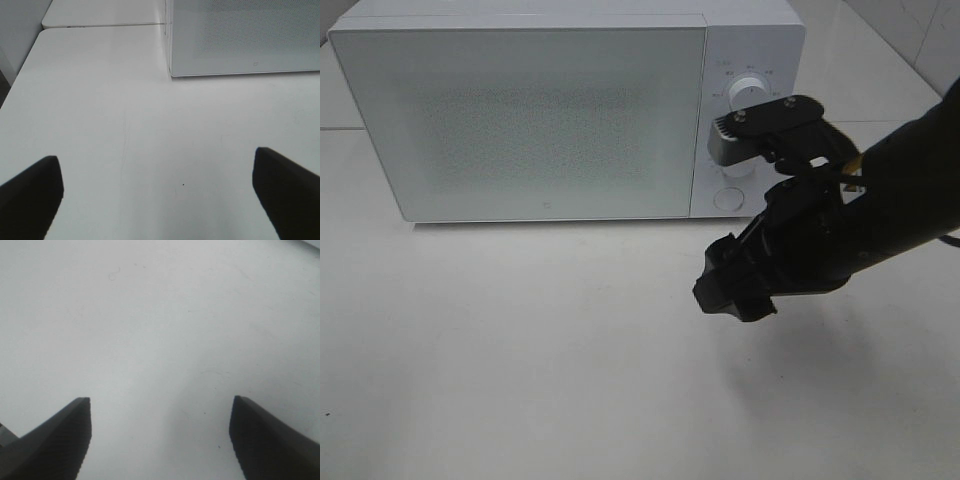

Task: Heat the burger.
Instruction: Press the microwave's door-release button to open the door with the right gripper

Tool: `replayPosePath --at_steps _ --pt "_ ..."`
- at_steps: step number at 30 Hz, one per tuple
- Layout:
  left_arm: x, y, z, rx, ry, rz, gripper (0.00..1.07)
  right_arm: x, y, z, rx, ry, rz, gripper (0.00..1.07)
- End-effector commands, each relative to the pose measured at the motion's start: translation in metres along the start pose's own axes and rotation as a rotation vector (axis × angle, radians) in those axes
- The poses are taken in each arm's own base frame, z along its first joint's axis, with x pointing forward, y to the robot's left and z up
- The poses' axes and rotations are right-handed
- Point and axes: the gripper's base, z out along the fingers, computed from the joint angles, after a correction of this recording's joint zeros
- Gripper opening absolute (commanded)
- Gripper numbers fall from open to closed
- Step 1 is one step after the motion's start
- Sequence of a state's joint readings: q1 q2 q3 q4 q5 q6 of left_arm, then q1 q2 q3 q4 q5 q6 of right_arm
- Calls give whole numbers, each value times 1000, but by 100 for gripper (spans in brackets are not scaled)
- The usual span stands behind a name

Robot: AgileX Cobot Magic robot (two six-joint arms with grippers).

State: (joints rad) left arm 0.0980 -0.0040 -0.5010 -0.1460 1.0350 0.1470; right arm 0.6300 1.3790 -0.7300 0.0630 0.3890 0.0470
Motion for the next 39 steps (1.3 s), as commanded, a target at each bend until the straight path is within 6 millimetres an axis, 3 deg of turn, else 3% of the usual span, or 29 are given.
replayPosePath --at_steps 1,4,6,9,14,17,23,25,35,39 --pt "2 -1 -3 -4 -25 4 98 3 -5 -26 59 -17 -9 75" --pt "2 -1 -3 -4 -25 4 98 4 -6 -30 70 -19 -10 75" --pt "2 -1 -3 -4 -25 4 98 9 -10 -49 113 -27 -12 75" --pt "2 -1 -3 -4 -25 4 98 10 -11 -54 122 -30 -14 75" --pt "2 -1 -3 -4 -25 4 98 24 -14 -93 145 -112 -12 75" --pt "2 -1 -3 -4 -25 4 98 31 -16 -102 150 -144 -7 75" --pt "2 -1 -3 -4 -25 4 98 64 -42 -121 231 -216 159 75" --pt "2 -1 -3 -4 -25 4 98 92 -52 -134 306 -255 235 75" --pt "2 -1 -3 -4 -25 4 98 140 -50 -160 412 -350 363 75" --pt "2 -1 -3 -4 -25 4 98 157 -42 -177 465 -486 406 75"
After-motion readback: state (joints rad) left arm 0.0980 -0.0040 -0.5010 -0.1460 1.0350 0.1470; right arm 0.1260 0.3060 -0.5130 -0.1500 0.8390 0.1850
